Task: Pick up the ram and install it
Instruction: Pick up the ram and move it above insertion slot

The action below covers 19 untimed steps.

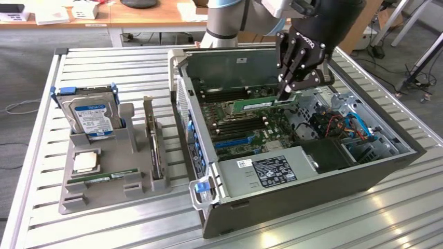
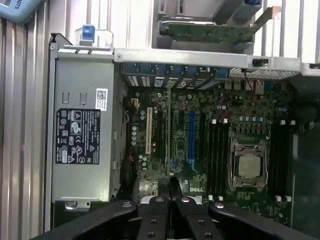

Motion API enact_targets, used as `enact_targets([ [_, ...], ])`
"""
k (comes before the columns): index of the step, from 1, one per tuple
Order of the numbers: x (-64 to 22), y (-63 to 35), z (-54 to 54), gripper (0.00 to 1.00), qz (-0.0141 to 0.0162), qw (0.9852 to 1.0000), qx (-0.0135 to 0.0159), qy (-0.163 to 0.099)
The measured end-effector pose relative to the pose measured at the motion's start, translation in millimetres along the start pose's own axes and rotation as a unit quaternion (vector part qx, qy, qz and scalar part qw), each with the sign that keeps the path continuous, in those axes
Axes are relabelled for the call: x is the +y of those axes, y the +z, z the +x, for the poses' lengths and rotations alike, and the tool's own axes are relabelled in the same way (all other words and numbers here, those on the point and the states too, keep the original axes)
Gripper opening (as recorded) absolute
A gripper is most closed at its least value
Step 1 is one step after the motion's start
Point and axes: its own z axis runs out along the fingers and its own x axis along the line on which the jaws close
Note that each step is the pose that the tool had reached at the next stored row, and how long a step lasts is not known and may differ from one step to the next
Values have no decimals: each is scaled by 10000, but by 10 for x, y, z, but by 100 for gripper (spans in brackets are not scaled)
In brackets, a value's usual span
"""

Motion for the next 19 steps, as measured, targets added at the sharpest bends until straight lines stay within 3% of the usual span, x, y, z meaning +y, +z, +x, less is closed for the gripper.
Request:
enact_targets([
  [8, -275, -14, 6, 12, 0, 10000, -2, -1],
  [19, -286, -7, -61, 12, 0, 10000, -2, -1],
])
